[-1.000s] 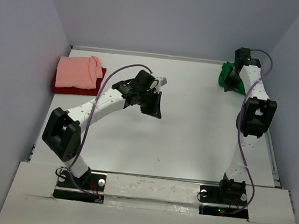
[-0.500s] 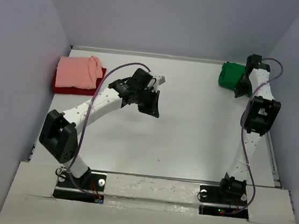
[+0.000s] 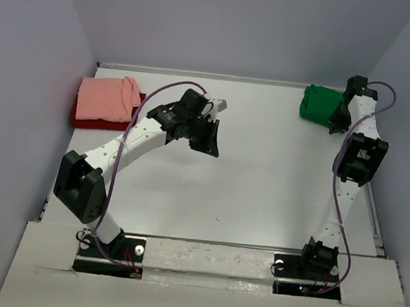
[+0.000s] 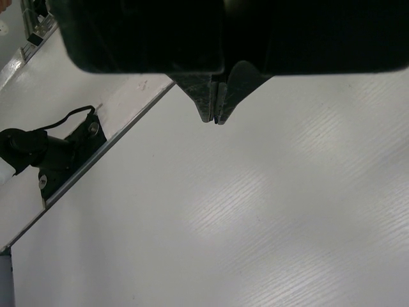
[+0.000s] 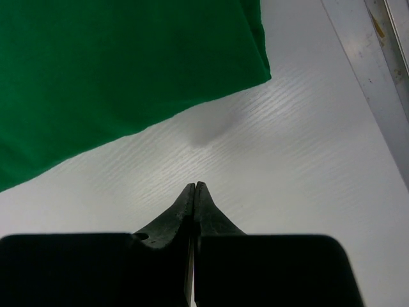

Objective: Fold and stack the t-shirts
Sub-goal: Neatly place the folded tshirt to the corner

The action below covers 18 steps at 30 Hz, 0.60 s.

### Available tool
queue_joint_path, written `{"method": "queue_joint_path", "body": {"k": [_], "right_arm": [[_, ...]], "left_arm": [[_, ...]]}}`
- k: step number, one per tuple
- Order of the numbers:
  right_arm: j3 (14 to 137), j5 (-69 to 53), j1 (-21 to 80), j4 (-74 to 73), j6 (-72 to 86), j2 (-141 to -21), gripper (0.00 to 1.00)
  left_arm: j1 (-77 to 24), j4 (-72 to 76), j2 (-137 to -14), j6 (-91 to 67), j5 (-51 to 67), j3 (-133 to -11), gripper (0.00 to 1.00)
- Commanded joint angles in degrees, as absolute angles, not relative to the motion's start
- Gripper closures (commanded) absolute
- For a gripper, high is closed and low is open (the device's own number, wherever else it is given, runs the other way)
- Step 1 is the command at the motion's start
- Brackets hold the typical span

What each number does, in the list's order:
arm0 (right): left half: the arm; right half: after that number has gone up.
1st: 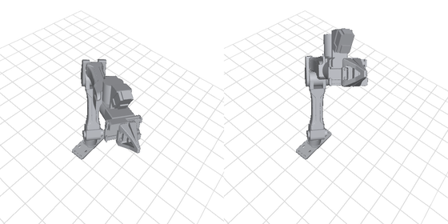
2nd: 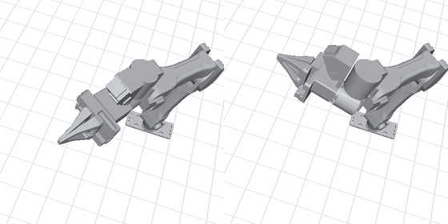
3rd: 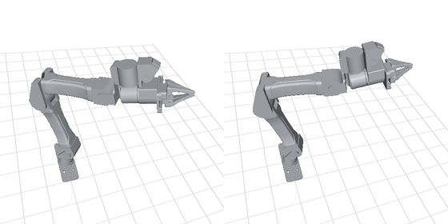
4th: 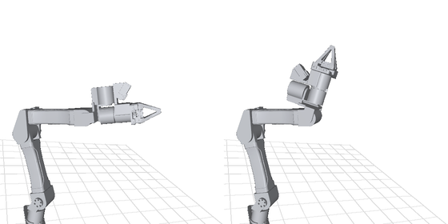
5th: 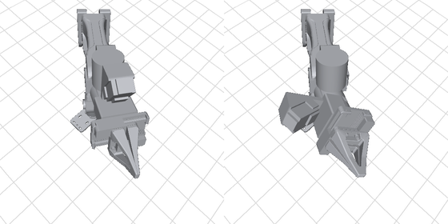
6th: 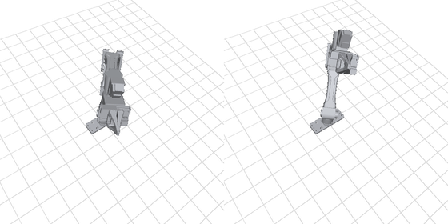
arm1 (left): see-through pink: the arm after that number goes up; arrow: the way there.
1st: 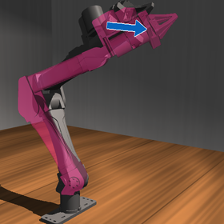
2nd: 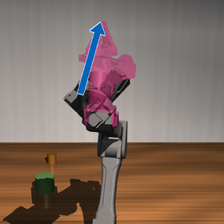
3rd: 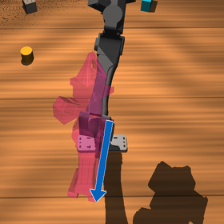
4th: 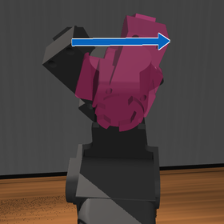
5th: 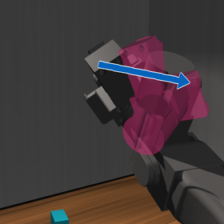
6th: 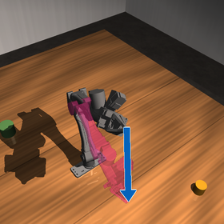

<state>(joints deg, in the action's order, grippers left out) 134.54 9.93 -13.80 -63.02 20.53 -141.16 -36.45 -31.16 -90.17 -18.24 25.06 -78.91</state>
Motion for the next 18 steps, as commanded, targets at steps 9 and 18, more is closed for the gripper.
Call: {"method": "queue_joint_path", "body": {"k": [9, 18], "right_arm": [[143.96, 10.02, -19.15, -62.75, 18.02, -147.39, 1.00], [144.32, 8.88, -19.16, -62.05, 17.14, -148.97, 1.00]], "left_arm": [[-34.19, -34.10, -89.03, -16.17, 26.37, -81.39, 0.98], [-33.84, -34.89, -90.70, -16.17, 27.07, -83.84, 0.98]]}}
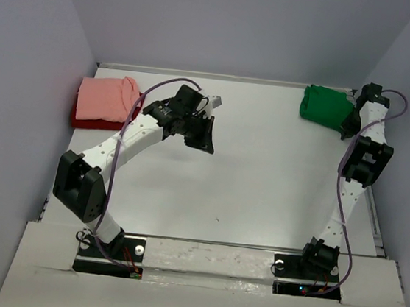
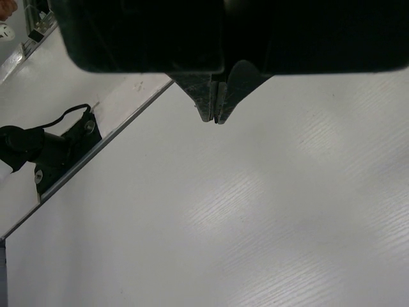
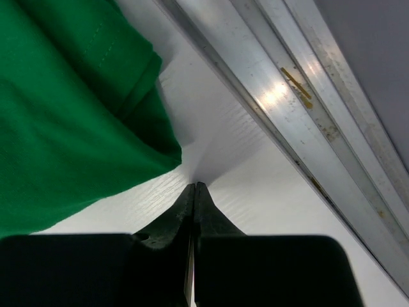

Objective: Fold and stack the t-shirts
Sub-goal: Neatly place the folded tshirt to the corner

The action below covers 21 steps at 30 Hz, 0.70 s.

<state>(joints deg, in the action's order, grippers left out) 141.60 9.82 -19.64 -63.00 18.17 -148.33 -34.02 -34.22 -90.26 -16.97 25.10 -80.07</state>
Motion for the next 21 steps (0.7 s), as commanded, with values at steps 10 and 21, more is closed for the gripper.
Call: {"method": "queue_joint_path", "body": {"k": [10, 21], "right_arm": [[149.93, 9.05, -20.30, -62.67, 17.23, -153.01, 1.00], [157.06, 6.15, -22.59, -61.44, 16.35, -156.53, 1.00]], "left_arm": [[-33.84, -35.51, -91.41, -16.08, 26.90, -84.02, 0.98], [-33.84, -37.26, -93.25, -15.82, 26.28, -85.25, 0.98]]}}
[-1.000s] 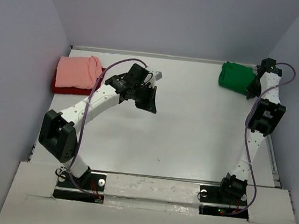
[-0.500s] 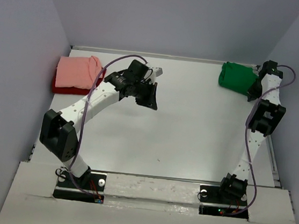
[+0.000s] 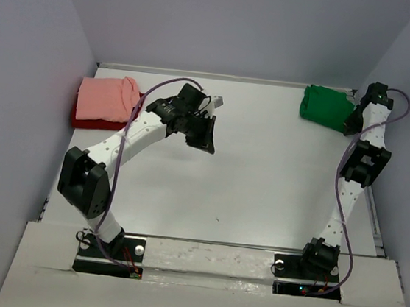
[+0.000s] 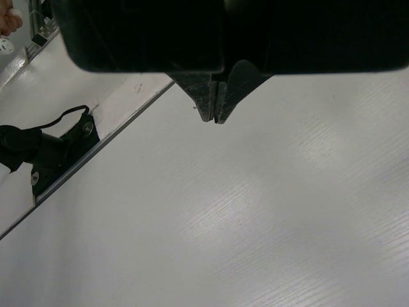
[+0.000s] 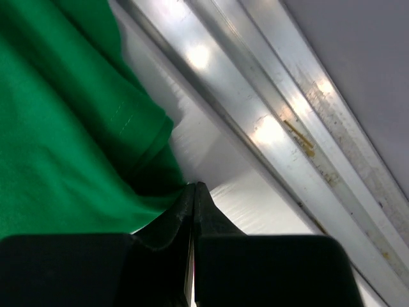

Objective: Fold and stack the t-shirts
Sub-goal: Neatly place the folded tshirt to the corner

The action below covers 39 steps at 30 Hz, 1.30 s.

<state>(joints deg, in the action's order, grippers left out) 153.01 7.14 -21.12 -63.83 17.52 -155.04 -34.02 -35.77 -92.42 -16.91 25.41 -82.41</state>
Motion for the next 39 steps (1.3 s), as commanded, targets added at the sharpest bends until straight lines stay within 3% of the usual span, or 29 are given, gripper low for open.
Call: {"method": "queue_joint_path", "body": {"k": [1, 15, 23, 24, 25, 26, 27, 28, 29, 32, 34, 35, 37, 38, 39], "right_arm": [[157.50, 6.15, -22.59, -61.35, 16.35, -156.71, 1.00], [160.93, 4.92, -23.12, -61.17, 16.00, -157.86, 1.00], [146.18, 9.14, -15.58, -60.21, 15.29, -141.26, 1.00], [142.51, 9.14, -14.25, -59.51, 15.21, -136.54, 0.96], [140.90, 9.05, -12.76, -59.33, 15.12, -134.23, 0.93], [139.58, 9.75, -11.27, -59.33, 15.03, -131.95, 0.87], [137.48, 9.84, -8.29, -59.76, 15.12, -127.57, 0.81], [136.33, 9.06, -7.04, -59.85, 15.12, -125.27, 0.75], [135.19, 7.31, -5.90, -59.94, 15.38, -123.16, 0.68], [130.44, 3.98, -1.77, -61.08, 16.61, -114.46, 0.44], [126.07, 4.65, 1.91, -61.08, 16.44, -107.71, 0.39], [124.30, 4.48, 3.24, -60.56, 16.00, -105.32, 0.25], [121.48, 4.48, 6.58, -59.77, 15.82, -101.18, 0.17], [118.77, 3.44, 7.37, -59.68, 15.82, -97.51, 0.01], [117.70, 2.38, 8.08, -59.68, 15.91, -95.73, 0.00]], "left_arm": [[-33.84, -37.35, -93.43, -15.82, 26.11, -85.43, 0.98], [-33.84, -37.36, -92.99, -15.73, 26.37, -84.29, 0.98], [-34.01, -34.90, -92.11, -17.75, 24.35, -82.80, 0.92], [-33.93, -34.72, -92.20, -18.10, 22.95, -82.71, 0.89], [-34.01, -34.54, -92.11, -18.63, 22.33, -82.71, 0.67], [-33.93, -33.76, -92.02, -19.07, 21.72, -82.62, 0.56], [-34.01, -33.58, -91.76, -19.33, 19.97, -82.62, 0.39], [-34.01, -33.57, -91.76, -19.51, 19.26, -82.79, 0.39], [-34.19, -33.49, -91.41, -19.51, 18.55, -83.05, 0.27], [-34.36, -34.79, -90.18, -19.86, 13.46, -84.72, 0.16], [-34.45, -35.59, -88.78, -19.69, 9.86, -86.30, 0.14], [-34.54, -36.38, -87.99, -19.60, 8.54, -86.74, 0.13], [-34.54, -37.00, -85.79, -19.60, 4.76, -87.27, 0.11], [-34.54, -37.87, -85.00, -19.51, 3.27, -87.45, 0.07], [-34.45, -38.40, -84.29, -19.51, 0.73, -87.89, 0.04]]}}
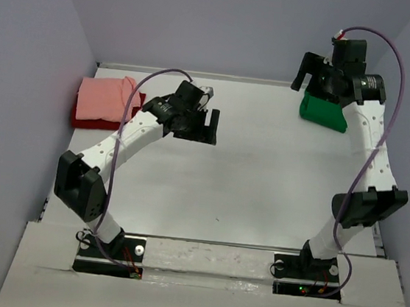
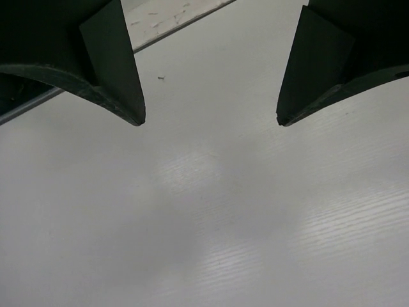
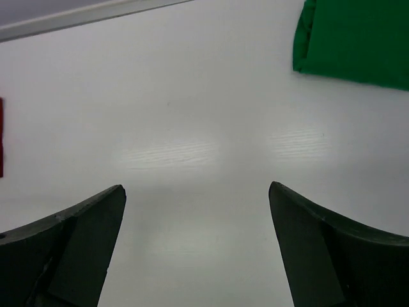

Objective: Fold and stack the t-shirts
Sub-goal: Neatly place the folded tshirt to the corner

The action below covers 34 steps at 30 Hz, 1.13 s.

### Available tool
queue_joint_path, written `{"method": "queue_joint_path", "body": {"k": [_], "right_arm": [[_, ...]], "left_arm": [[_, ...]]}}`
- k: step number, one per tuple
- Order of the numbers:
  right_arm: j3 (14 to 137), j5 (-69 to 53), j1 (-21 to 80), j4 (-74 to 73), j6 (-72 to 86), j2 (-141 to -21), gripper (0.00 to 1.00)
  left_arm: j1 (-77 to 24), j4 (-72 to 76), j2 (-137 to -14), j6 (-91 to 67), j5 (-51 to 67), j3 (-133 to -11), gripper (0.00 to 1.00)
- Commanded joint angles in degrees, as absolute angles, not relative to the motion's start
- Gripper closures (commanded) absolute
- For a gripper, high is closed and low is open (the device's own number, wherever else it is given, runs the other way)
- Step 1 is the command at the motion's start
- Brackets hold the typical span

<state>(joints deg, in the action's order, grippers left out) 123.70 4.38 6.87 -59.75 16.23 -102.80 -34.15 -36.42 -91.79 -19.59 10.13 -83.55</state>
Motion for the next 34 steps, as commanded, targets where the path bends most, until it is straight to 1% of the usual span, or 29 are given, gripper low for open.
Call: {"method": "queue_joint_path", "body": {"k": [1, 2, 3, 5, 6, 7, 9, 17, 23, 30, 34], "right_arm": [[116.38, 1.42, 8.69, -59.33, 16.17, -93.97, 0.00], [114.54, 0.45, 9.31, -58.72, 16.61, -92.04, 0.00], [111.04, -3.39, 10.19, -57.93, 16.87, -88.11, 0.00], [106.98, -4.83, 10.80, -54.94, 18.10, -83.87, 0.00], [102.44, -9.27, 10.81, -51.45, 18.02, -79.50, 0.00], [100.48, -10.62, 10.81, -50.11, 18.02, -77.45, 0.00], [96.18, -11.68, 11.33, -47.65, 18.72, -72.63, 0.00], [86.41, -11.33, 11.34, -45.88, 16.70, -61.02, 0.00], [81.75, -11.51, 11.34, -48.69, 16.88, -56.96, 0.00], [76.21, -10.98, 11.34, -50.89, 16.17, -51.16, 0.00], [73.83, -8.53, 11.34, -51.50, 15.65, -48.87, 0.00]], "left_arm": [[-34.45, -38.84, -83.42, -19.60, -1.91, -88.06, 0.01], [-34.54, -39.02, -81.41, -19.77, -3.24, -88.15, 0.01], [-34.54, -39.20, -80.34, -20.04, -4.56, -88.07, 0.01], [-34.37, -39.11, -77.19, -20.30, -7.90, -87.80, 0.01], [-34.45, -39.02, -76.30, -20.39, -9.74, -87.19, 0.01], [-34.37, -39.11, -75.42, -20.56, -10.54, -87.10, 0.01], [-34.28, -39.29, -73.22, -20.57, -12.81, -86.23, 0.01], [-34.28, -37.27, -63.57, -21.01, -19.69, -82.10, 0.01], [-34.28, -32.87, -57.66, -20.83, -21.18, -77.17, 0.01], [-34.28, -34.19, -58.18, -21.18, -23.02, -76.73, 0.01], [-34.19, -33.75, -57.48, -21.27, -23.20, -76.20, 0.01]]}}
